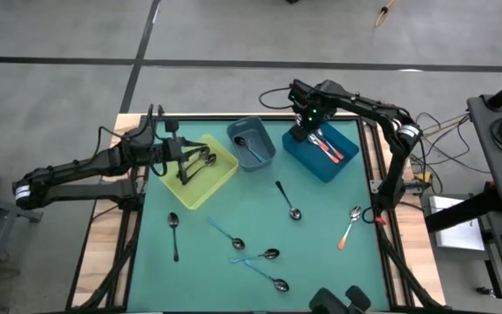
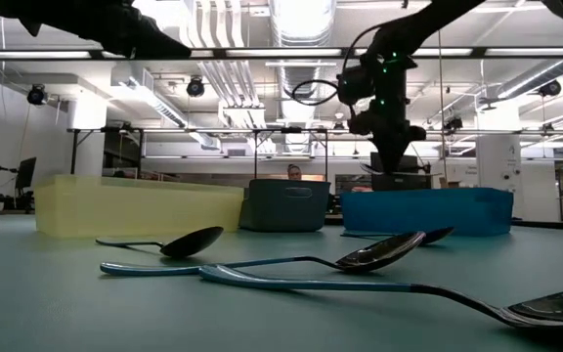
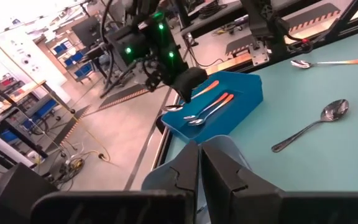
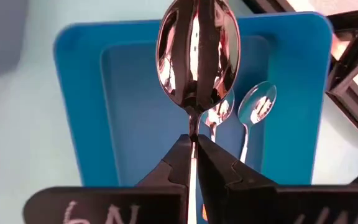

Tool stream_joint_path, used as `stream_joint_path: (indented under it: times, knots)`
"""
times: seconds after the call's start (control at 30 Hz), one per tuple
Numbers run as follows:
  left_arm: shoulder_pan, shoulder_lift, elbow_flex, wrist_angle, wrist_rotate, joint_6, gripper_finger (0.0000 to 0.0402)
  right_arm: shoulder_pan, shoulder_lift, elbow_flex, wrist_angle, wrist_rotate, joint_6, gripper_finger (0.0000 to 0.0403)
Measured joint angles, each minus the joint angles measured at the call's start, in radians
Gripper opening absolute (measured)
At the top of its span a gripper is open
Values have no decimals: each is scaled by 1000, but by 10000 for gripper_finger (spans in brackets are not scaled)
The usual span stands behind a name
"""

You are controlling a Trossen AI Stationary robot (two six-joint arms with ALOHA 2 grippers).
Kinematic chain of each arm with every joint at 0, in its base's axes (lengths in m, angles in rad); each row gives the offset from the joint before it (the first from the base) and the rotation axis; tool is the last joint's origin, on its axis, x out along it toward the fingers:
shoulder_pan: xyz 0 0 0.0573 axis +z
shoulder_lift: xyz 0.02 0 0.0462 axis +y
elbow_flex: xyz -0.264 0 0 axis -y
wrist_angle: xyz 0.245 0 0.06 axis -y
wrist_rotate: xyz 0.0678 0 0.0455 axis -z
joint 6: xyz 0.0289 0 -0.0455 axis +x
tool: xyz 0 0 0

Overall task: Sort silverware by color (type)
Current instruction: Put the orange spoon into the blue bin

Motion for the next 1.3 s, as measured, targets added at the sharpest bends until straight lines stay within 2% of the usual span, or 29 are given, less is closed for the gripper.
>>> stream_joint_path:
  times: [0.23,0.7,1.3]
  knots:
    - [0,0,0,11,-1,-18,0,-18,-1,-100,70,-49,-30,9]
    - [0,0,1,52,-2,-30,0,-24,-2,-295,198,-53,-61,9]
    - [0,0,1,52,-2,-49,0,-23,-2,-374,281,-51,-92,9]
